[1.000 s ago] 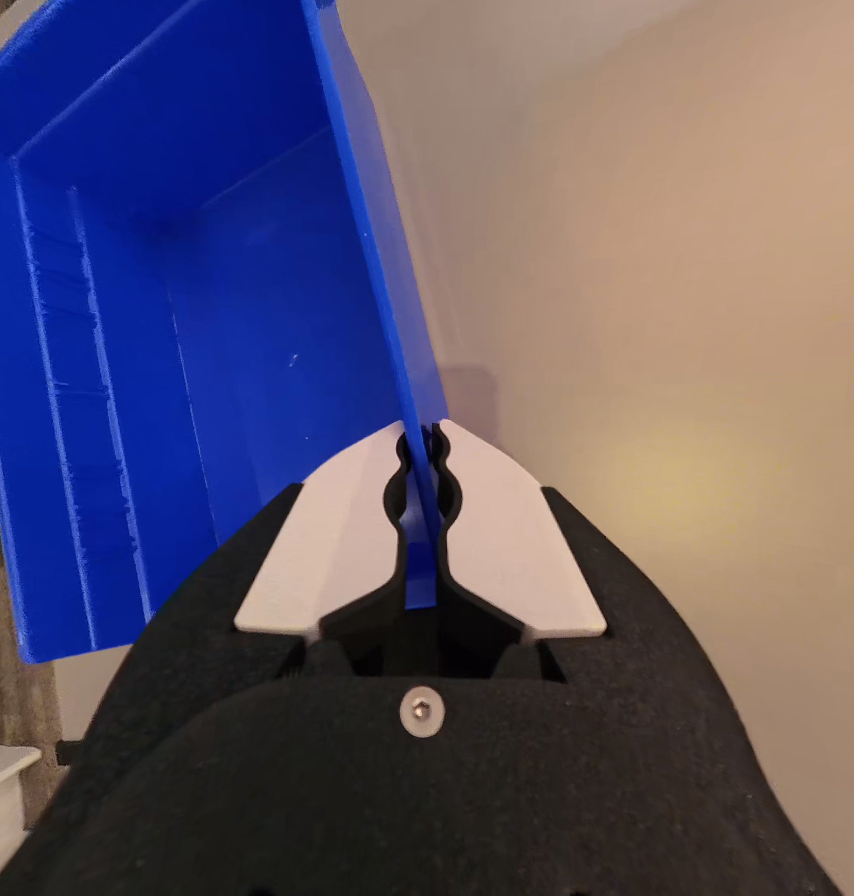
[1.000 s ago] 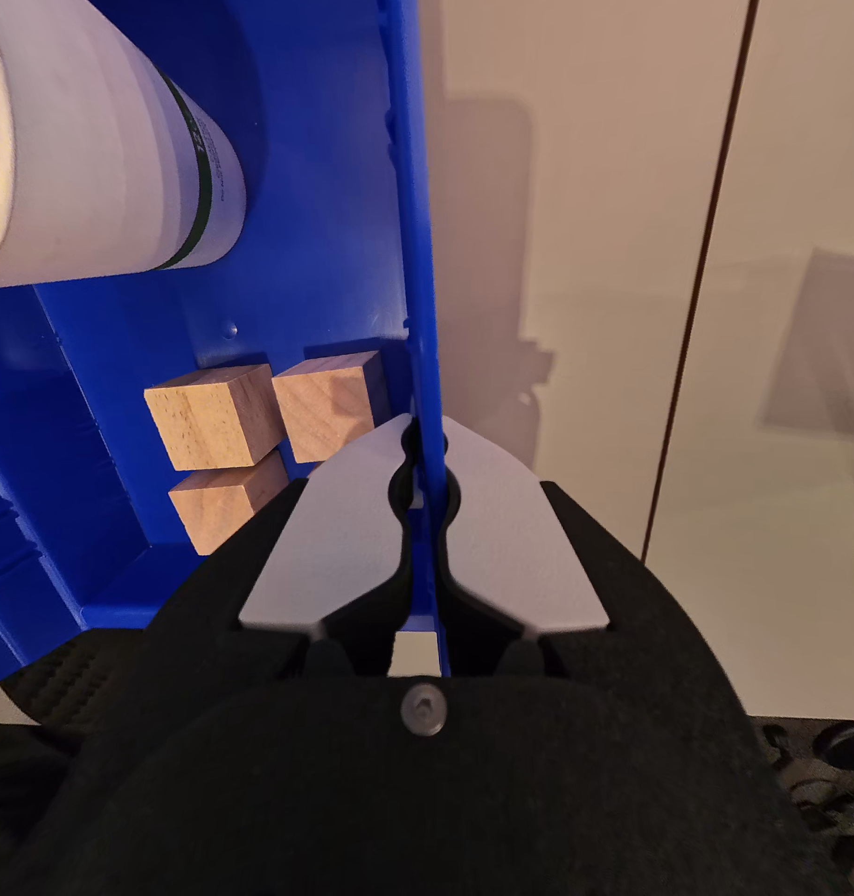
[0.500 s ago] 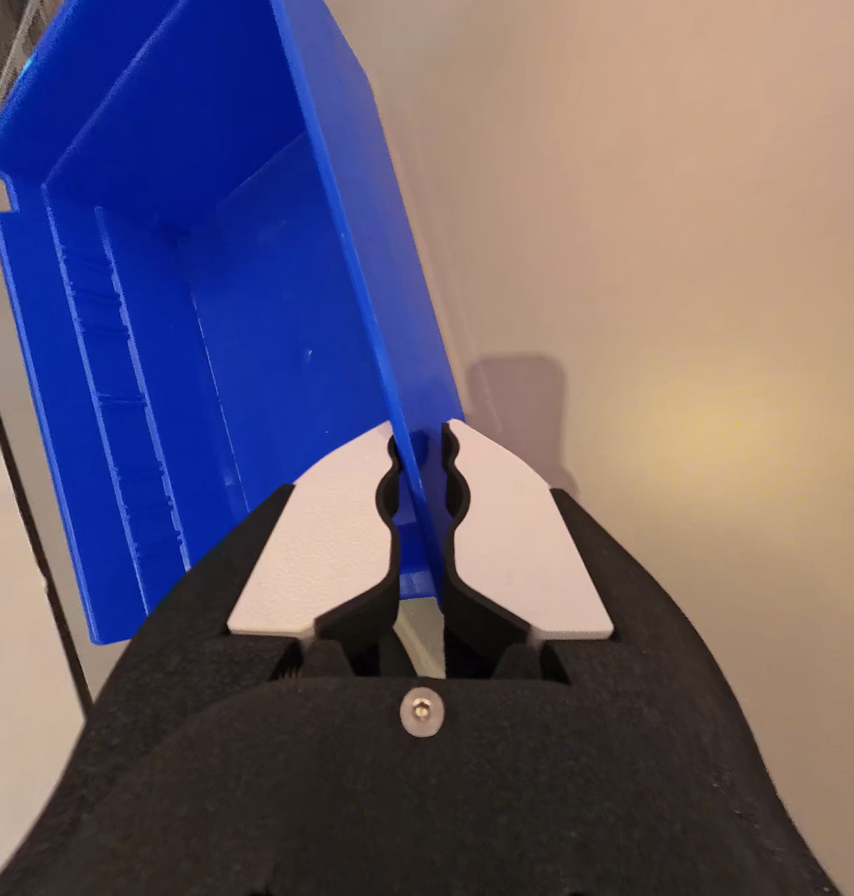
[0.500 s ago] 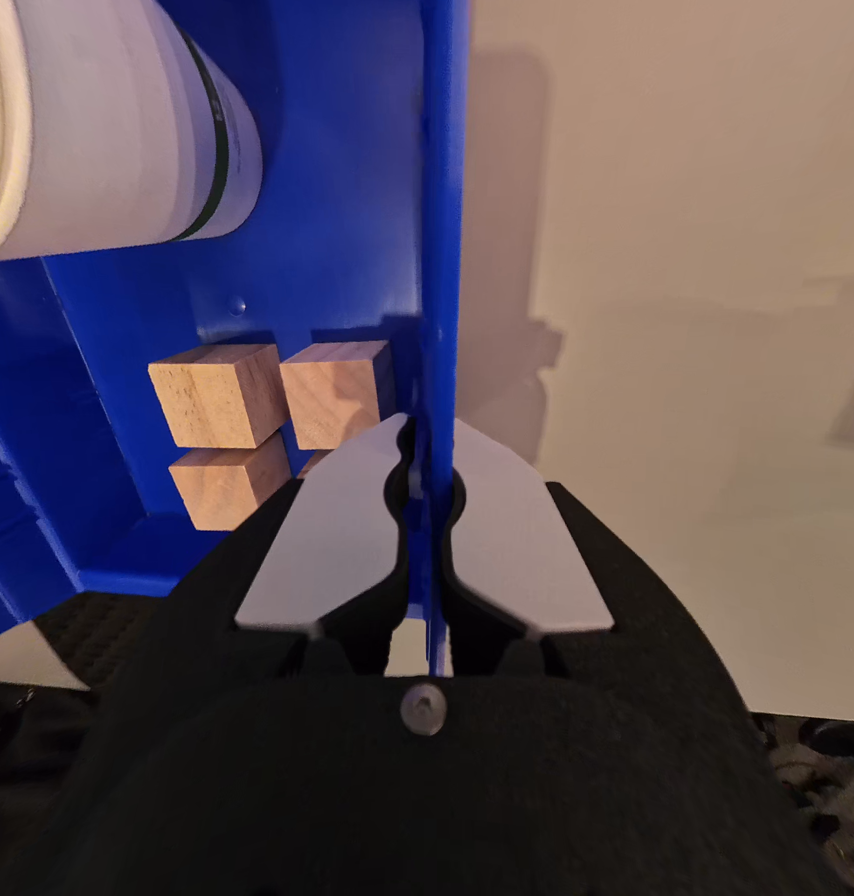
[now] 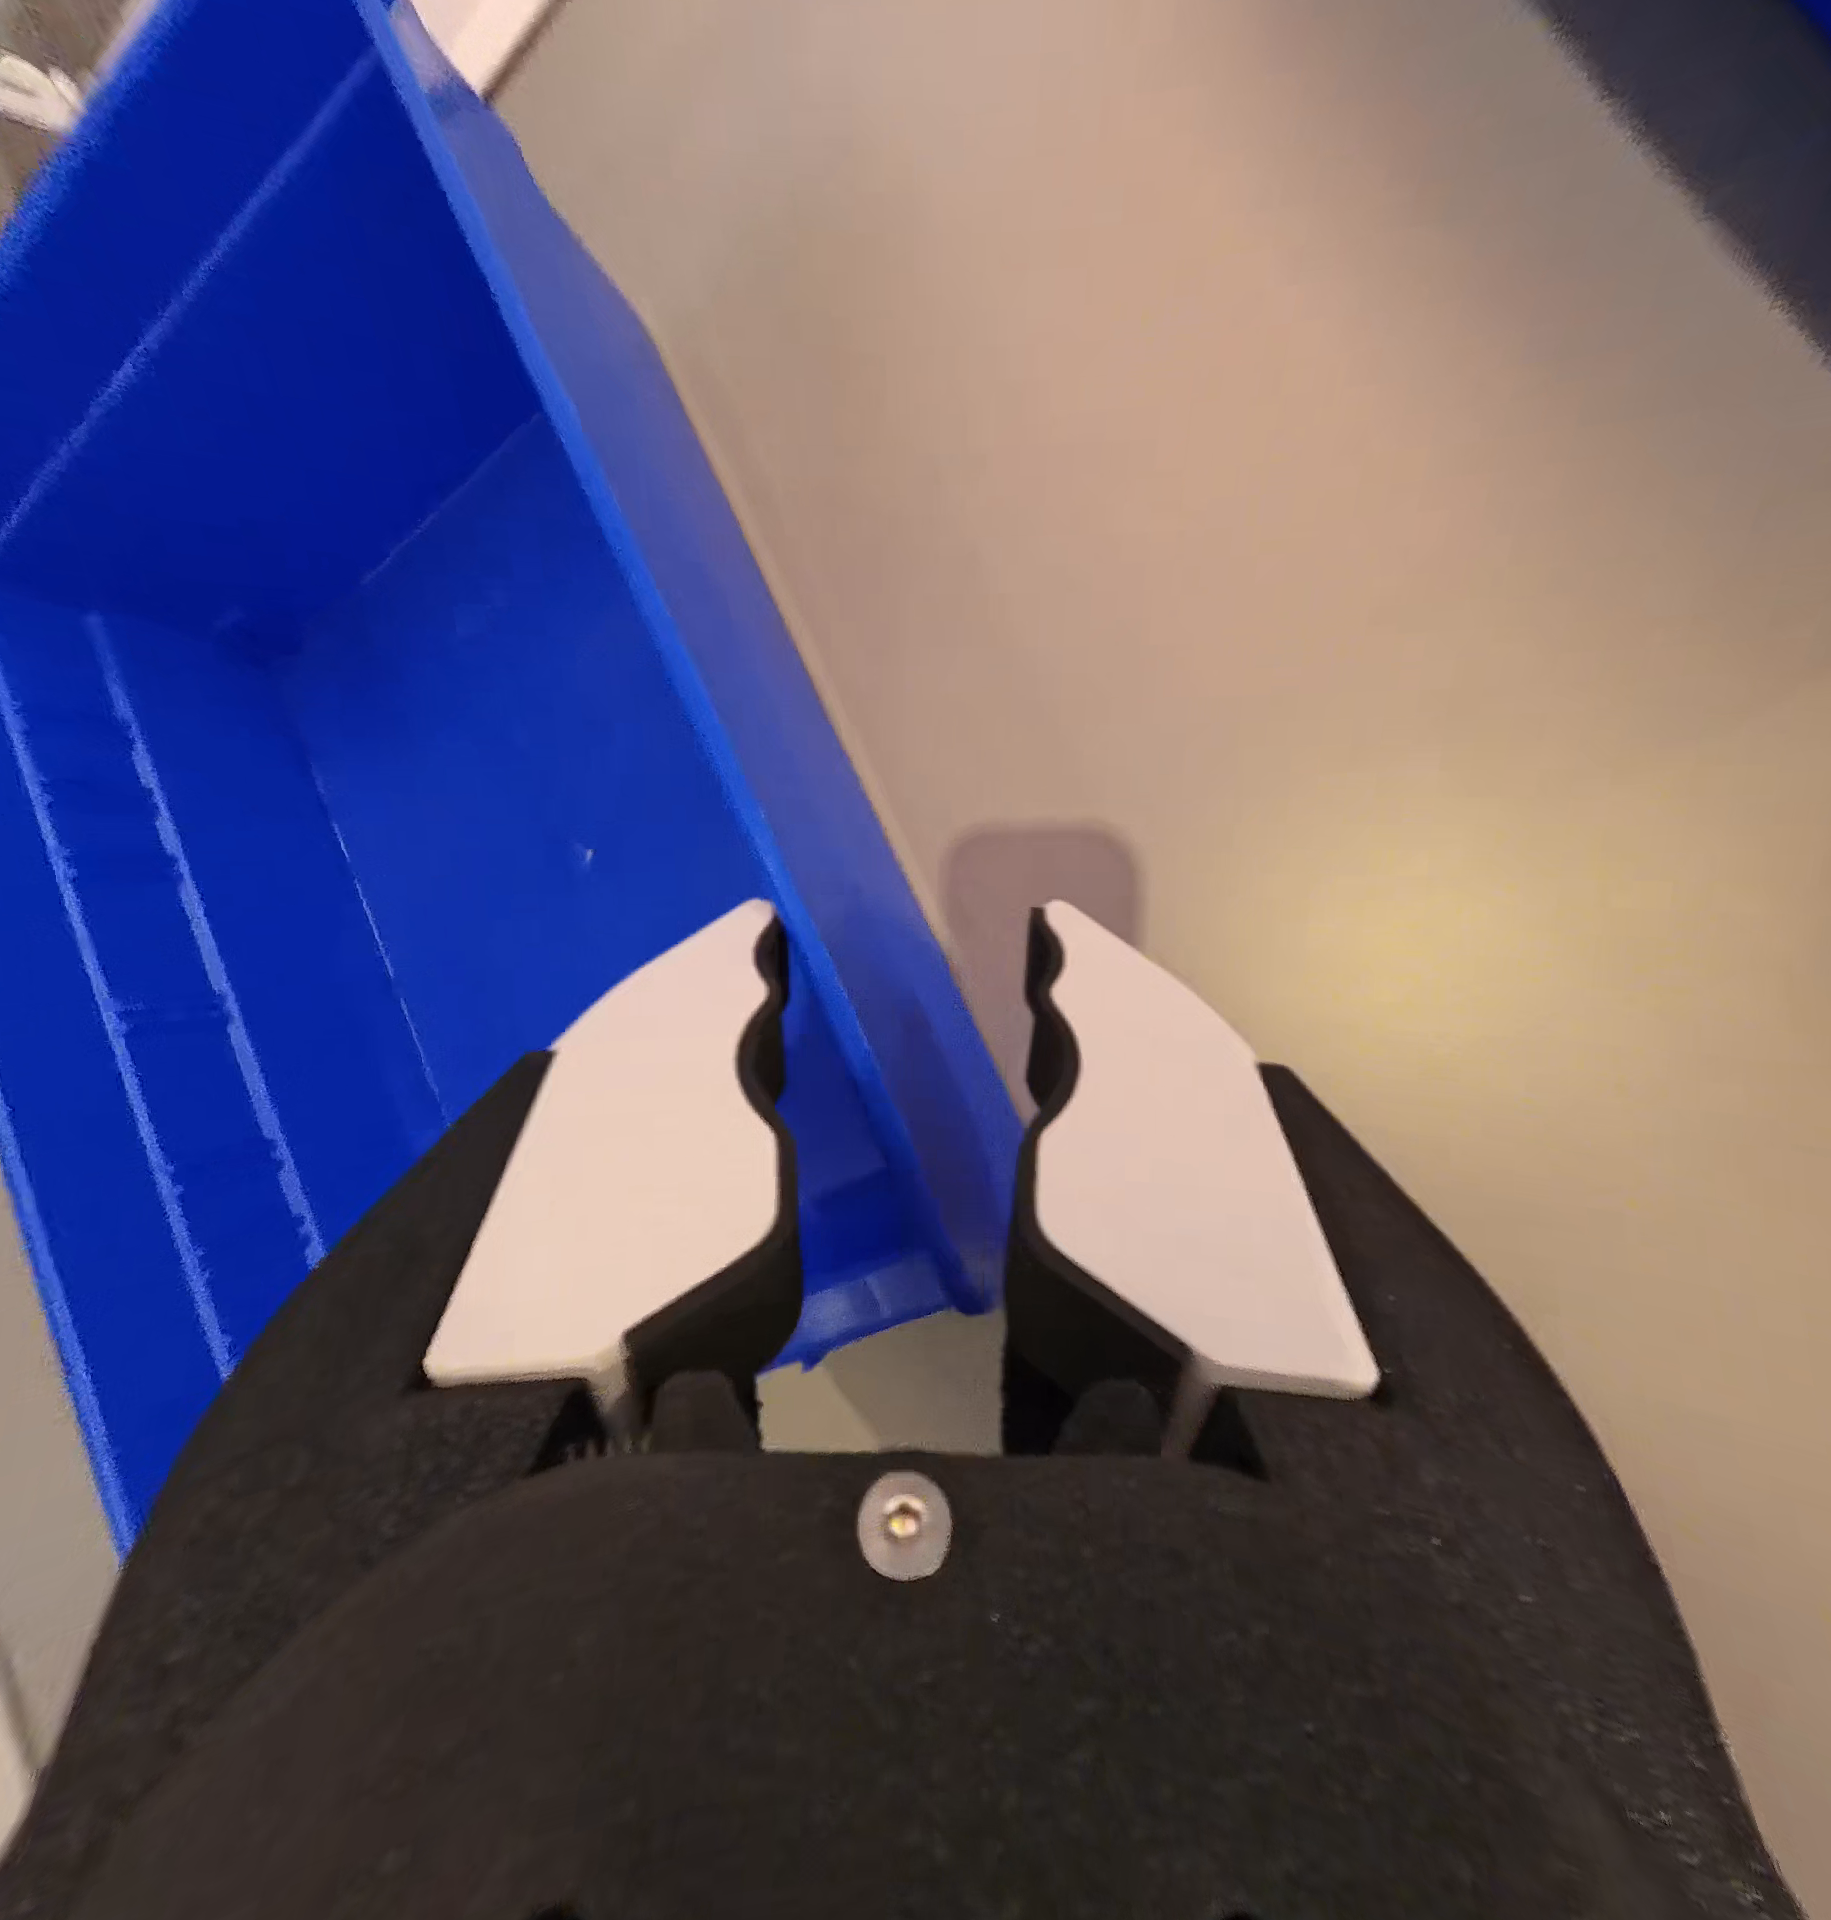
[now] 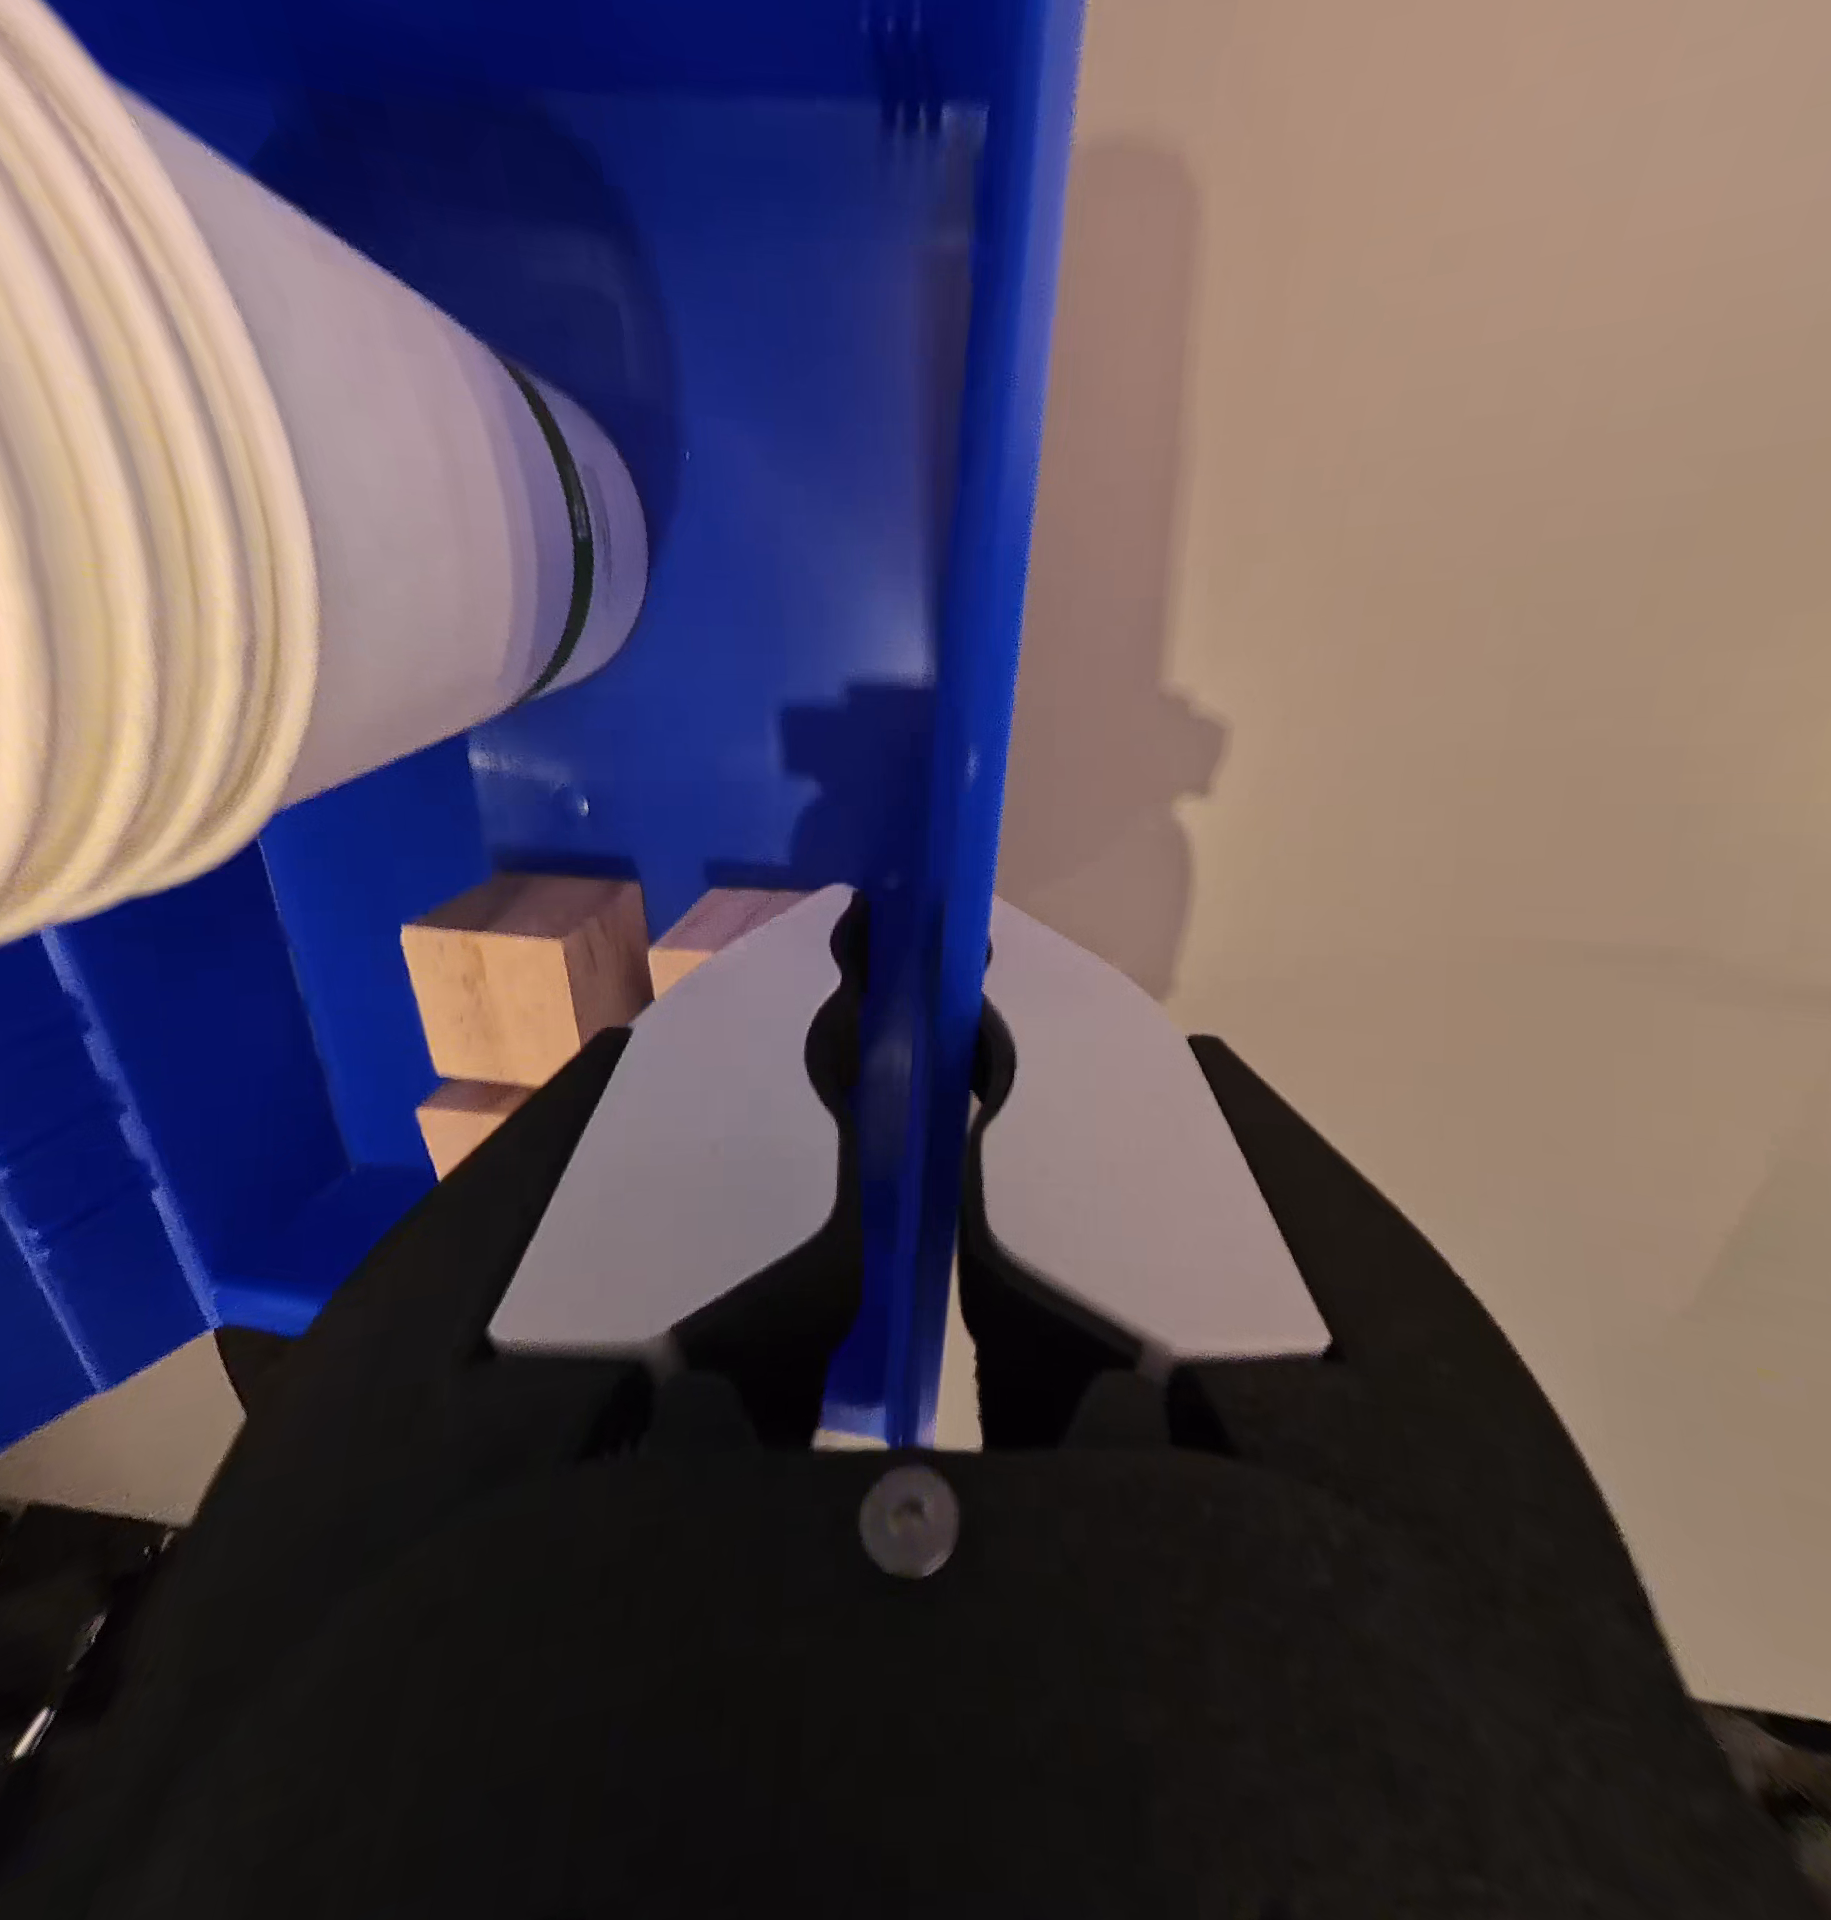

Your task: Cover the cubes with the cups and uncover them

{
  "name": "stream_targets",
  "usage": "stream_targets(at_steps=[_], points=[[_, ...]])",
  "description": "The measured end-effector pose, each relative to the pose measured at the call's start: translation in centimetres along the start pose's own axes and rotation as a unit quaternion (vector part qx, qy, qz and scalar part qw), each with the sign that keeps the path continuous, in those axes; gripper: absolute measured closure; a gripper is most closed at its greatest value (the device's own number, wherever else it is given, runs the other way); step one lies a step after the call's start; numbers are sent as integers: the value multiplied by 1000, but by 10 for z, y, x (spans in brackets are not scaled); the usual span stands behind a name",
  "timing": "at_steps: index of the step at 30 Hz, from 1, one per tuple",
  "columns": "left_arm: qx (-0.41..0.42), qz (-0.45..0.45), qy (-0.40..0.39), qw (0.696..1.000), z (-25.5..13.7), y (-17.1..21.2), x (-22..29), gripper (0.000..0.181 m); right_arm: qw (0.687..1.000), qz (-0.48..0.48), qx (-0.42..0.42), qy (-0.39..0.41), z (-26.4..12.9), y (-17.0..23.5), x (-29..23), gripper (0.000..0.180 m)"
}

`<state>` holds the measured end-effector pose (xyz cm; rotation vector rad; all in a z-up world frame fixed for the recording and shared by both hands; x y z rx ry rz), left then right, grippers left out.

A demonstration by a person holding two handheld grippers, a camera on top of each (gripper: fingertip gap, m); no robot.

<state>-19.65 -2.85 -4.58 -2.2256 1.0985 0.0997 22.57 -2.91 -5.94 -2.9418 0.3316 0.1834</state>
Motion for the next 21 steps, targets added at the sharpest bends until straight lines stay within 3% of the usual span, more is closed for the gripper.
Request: stream_targets(at_steps=[4,8,21], points=[[85,-50,44,994,-18,-10,-9,121,1000,-3,4,16,7,-4,4,174],[122,-94,96,983,-43,5,-29,120,999,22,8,-23,6,-4,8,175],[144,-159,29,976,-100,139,-110,124,998,47,-2,-34,-4,1,1,174]])
Point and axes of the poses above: each gripper's, where its closed fingertips meet, z out along the fingers, y out of its underside, x = y × z across the jaws, the point moved 5 cm from there along -z, back along the fingers, and after that the axes turned 2 degrees about -z, right-handed, at the moved point
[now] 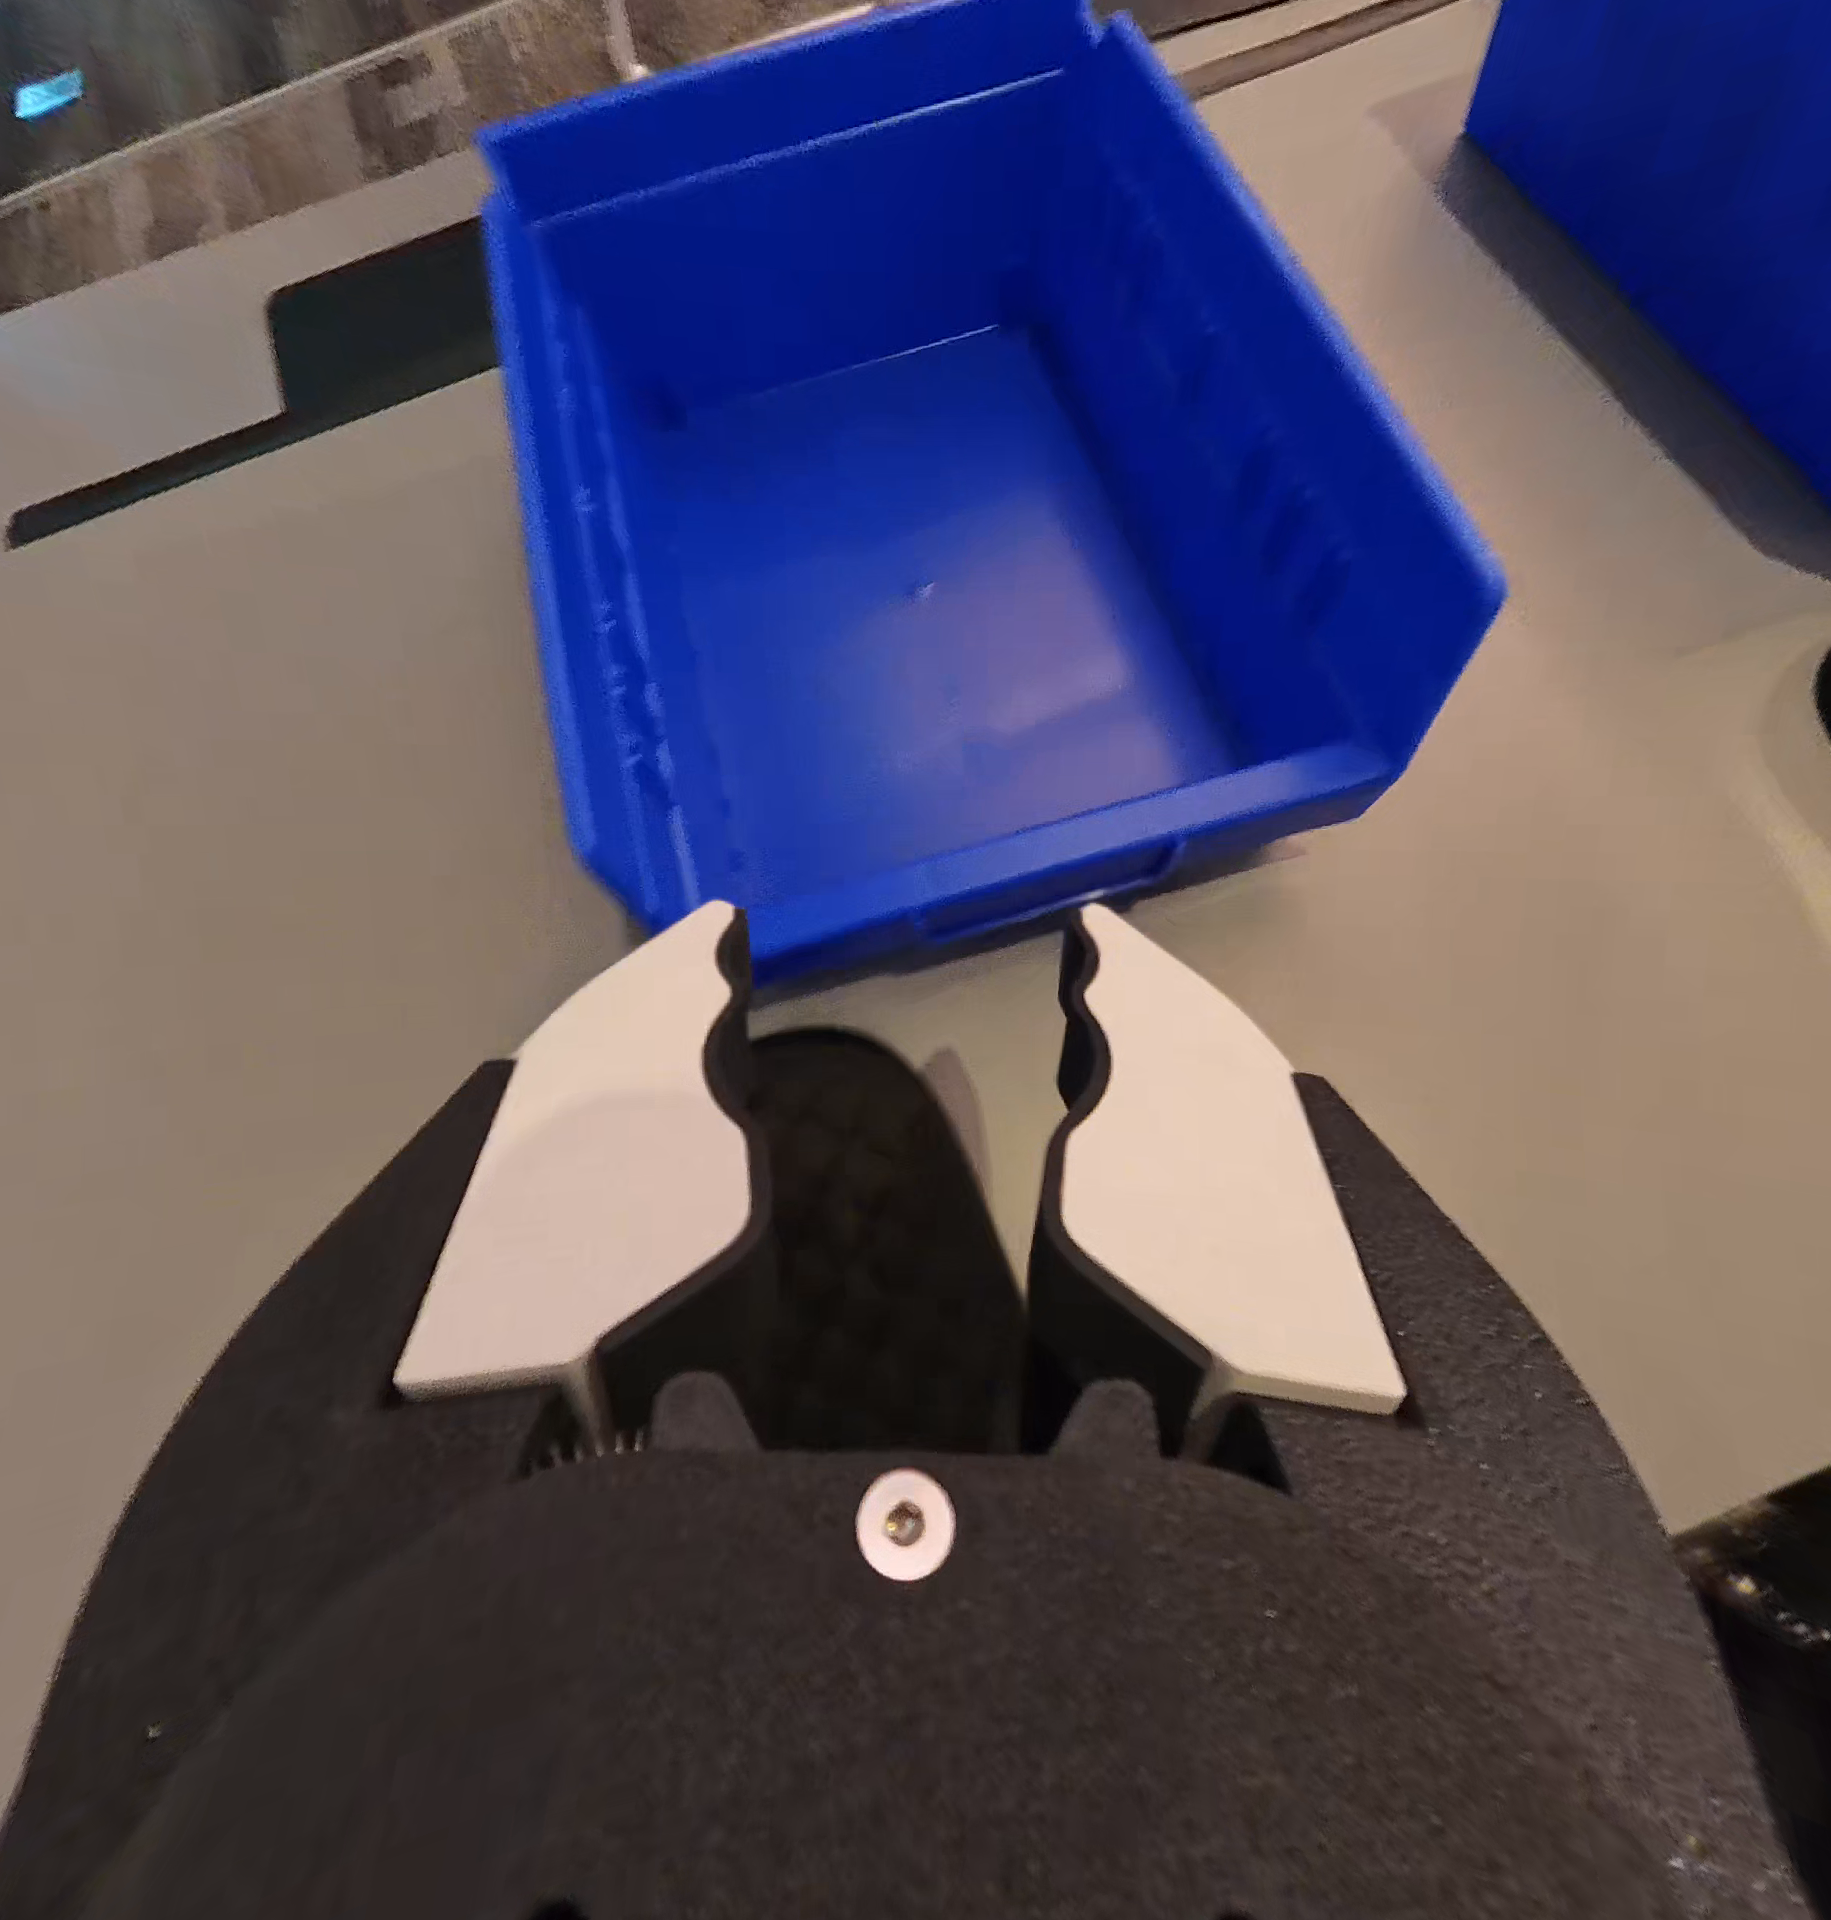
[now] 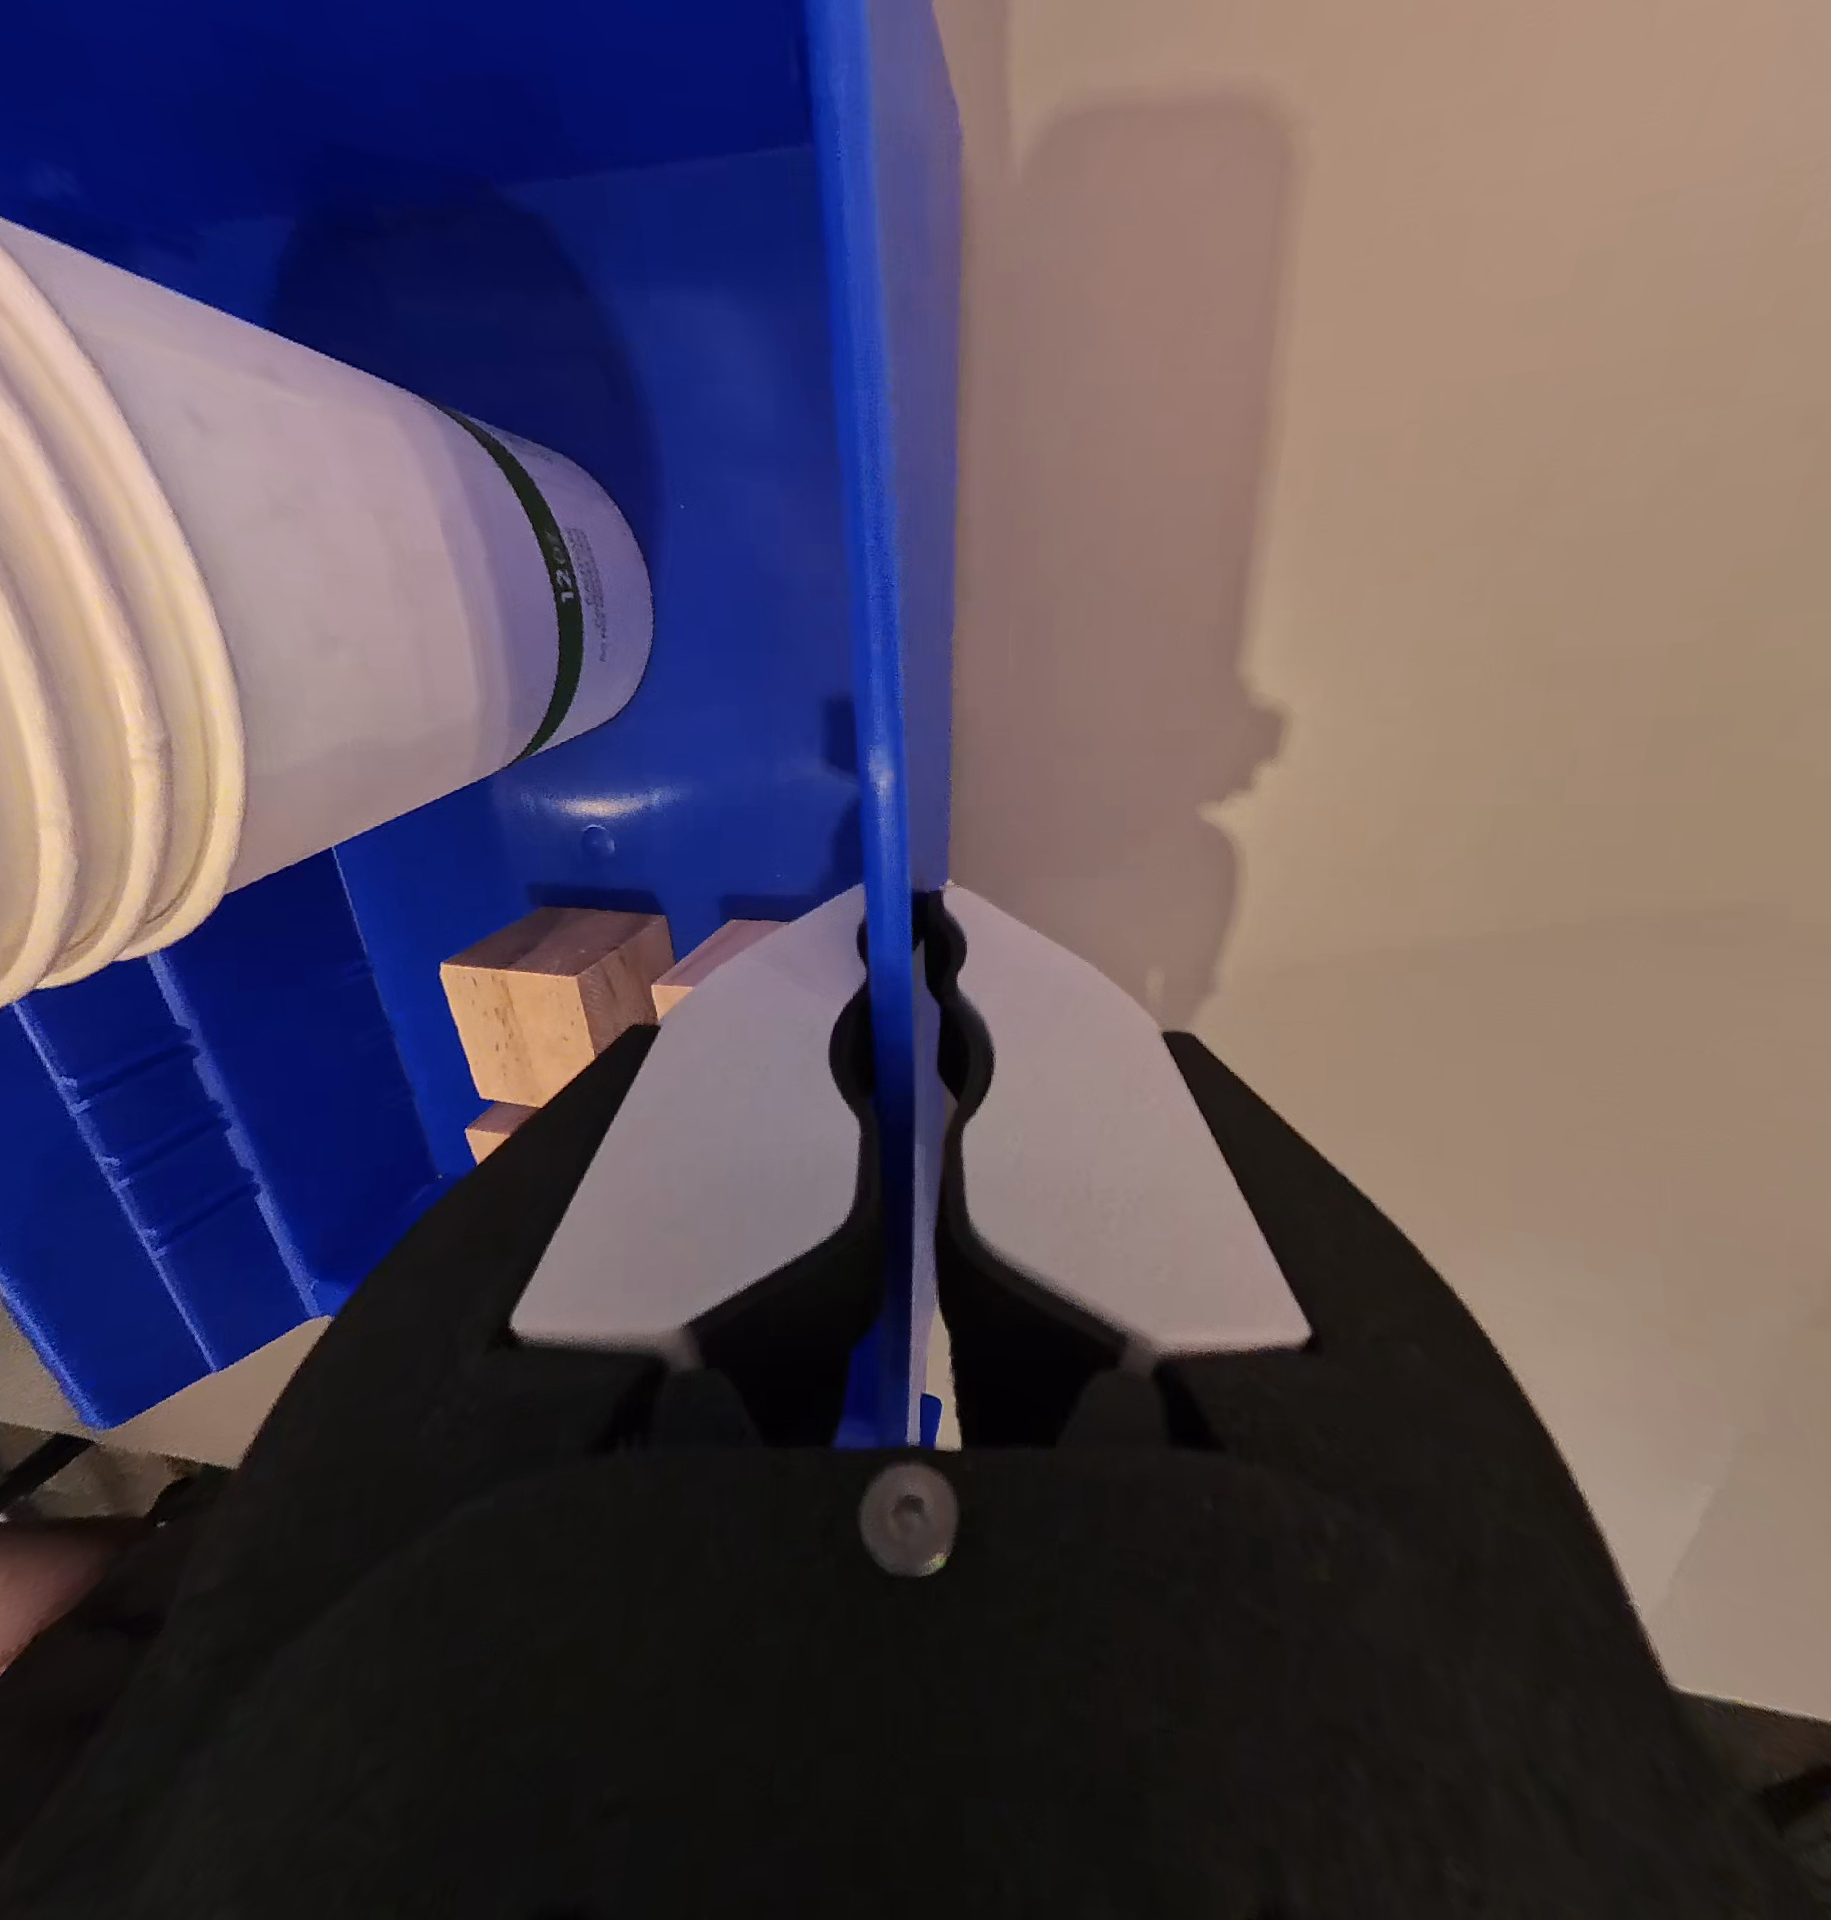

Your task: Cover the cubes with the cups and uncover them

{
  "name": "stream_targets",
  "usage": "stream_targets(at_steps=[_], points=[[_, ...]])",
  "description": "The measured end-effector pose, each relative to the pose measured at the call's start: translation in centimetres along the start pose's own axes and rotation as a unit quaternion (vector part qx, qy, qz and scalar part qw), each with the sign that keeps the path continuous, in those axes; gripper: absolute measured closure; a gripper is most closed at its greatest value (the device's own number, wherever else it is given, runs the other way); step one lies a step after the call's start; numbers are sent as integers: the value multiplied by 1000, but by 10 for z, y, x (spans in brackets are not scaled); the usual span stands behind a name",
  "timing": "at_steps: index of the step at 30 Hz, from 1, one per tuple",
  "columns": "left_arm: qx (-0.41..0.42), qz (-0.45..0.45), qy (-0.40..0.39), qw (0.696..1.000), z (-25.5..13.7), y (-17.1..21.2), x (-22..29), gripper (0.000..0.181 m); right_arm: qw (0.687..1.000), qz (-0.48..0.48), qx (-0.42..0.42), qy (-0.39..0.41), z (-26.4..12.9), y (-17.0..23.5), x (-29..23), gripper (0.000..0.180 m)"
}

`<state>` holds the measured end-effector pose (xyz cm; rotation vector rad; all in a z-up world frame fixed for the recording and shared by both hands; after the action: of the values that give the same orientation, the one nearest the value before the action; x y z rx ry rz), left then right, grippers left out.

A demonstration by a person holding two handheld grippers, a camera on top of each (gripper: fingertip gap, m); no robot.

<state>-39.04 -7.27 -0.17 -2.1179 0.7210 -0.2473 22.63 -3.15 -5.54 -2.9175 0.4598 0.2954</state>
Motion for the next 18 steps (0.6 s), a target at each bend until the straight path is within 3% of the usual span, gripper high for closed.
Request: stream_targets(at_steps=[10,18], points=[[20,-52,-73,996,-61,56,-67,125,1000,-7,-8,-1,-55,5,-51,174],[45,-93,-131,986,-109,86,-113,127,997,-71,0,-17,-119,-7,-180,175]])
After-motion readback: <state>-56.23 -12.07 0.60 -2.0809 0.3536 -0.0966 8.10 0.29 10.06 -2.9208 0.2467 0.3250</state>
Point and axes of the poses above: each gripper's, where its closed fingertips meet, z out along the fingers, y out of its underside, x = y × z across the jaws, the point moved 5 cm from there along -z, back along the fingers, and after that the axes turned 2 degrees about -z, right-handed, at the moved point
